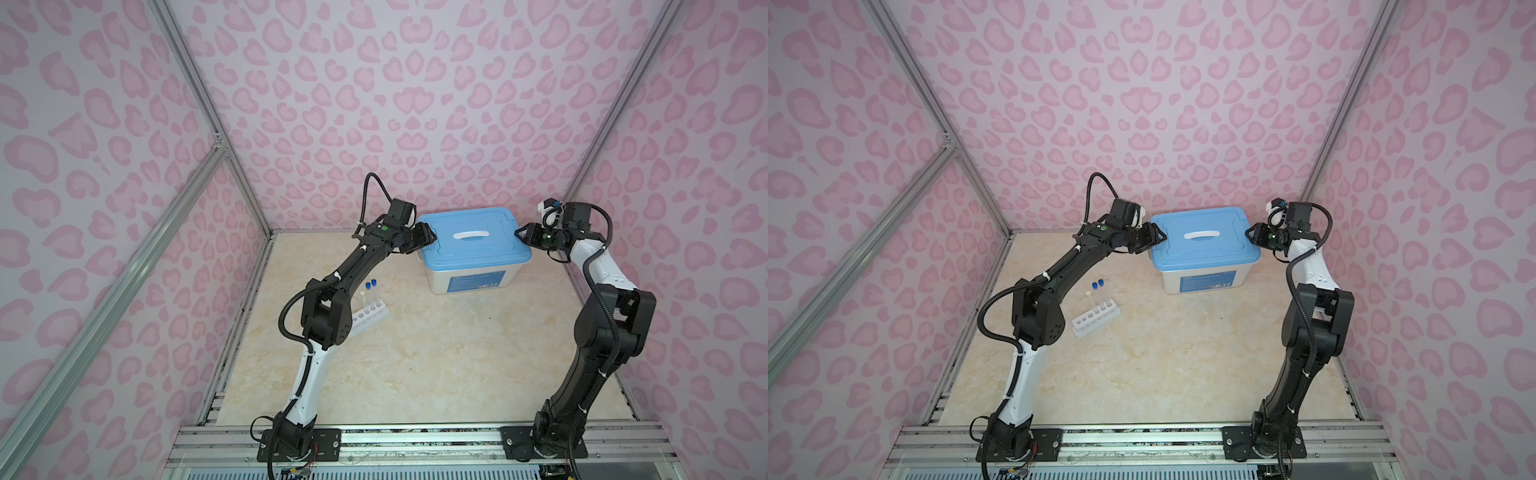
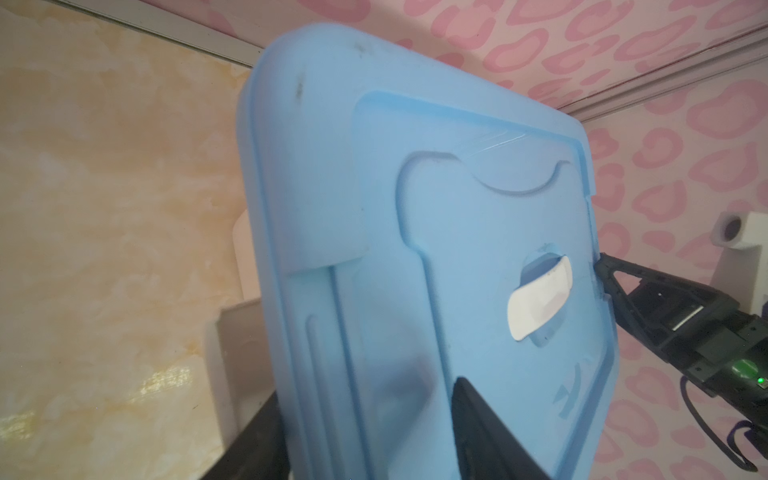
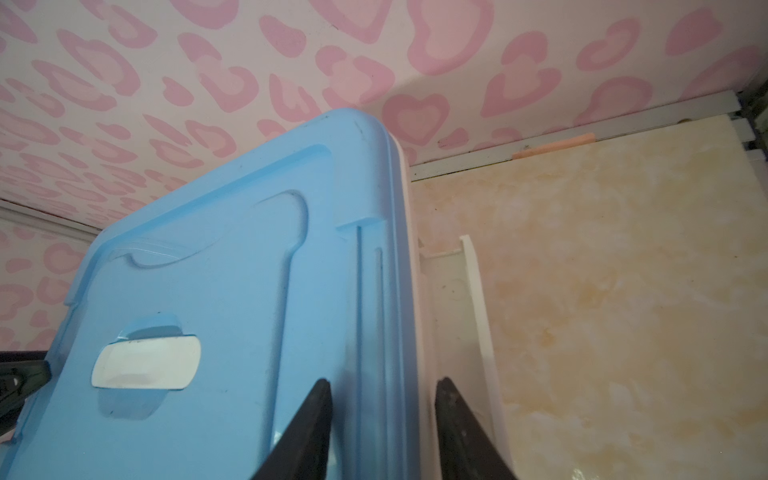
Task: Organize the chemistry lab equipment
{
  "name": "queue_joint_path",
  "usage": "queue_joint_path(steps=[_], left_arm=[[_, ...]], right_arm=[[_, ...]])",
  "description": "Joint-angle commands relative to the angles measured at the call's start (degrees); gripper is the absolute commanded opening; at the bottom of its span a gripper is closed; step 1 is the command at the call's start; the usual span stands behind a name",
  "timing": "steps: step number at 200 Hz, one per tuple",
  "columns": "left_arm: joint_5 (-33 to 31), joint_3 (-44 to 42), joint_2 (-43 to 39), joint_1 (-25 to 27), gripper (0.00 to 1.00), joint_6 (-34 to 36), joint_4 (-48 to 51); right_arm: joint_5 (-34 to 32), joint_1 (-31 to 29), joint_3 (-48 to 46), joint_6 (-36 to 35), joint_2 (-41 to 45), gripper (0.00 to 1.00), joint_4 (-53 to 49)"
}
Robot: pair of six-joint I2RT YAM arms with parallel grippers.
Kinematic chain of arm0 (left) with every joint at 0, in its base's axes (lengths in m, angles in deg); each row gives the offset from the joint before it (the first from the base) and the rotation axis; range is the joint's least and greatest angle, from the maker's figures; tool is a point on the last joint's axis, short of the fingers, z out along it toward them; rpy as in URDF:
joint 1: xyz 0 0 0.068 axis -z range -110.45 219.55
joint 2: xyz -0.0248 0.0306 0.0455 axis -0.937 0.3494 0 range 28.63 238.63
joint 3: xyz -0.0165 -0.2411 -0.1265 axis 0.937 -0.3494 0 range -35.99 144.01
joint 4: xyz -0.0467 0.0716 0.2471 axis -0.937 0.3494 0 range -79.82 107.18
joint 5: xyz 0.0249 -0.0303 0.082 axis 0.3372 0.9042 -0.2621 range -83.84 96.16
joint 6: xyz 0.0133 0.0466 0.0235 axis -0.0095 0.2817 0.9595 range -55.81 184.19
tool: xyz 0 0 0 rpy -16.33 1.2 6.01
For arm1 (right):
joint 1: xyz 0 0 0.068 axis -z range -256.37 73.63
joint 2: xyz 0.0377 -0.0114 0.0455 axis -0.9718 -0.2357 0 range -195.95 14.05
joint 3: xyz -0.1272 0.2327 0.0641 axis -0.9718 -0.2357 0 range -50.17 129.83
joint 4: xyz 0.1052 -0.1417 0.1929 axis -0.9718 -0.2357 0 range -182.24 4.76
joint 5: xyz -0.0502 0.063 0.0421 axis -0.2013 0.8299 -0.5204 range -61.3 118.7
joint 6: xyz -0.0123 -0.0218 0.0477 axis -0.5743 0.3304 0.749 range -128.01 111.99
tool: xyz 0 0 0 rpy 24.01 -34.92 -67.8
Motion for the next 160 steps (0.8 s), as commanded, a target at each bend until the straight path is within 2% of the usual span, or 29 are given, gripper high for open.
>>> queue_joint_path(steps=[1, 92, 160], left_arm=[[0.83, 0.83, -0.07, 0.1, 0.61, 0.3, -1.26], [0.48, -0.48, -2.31, 0.28, 0.66, 0.94, -0.8], [-4.16, -0.67, -4.33, 0.54, 0.75, 3.69, 2.46]], right_arm=[[-2.23, -0.09, 0.69, -1.64, -0.94, 0.41, -2.38], [-6.02, -0.95, 3.09, -3.94, -1.69, 0.39, -5.21], [-7.2, -0.95, 3.41, -4.29, -1.77, 0.37, -5.65]])
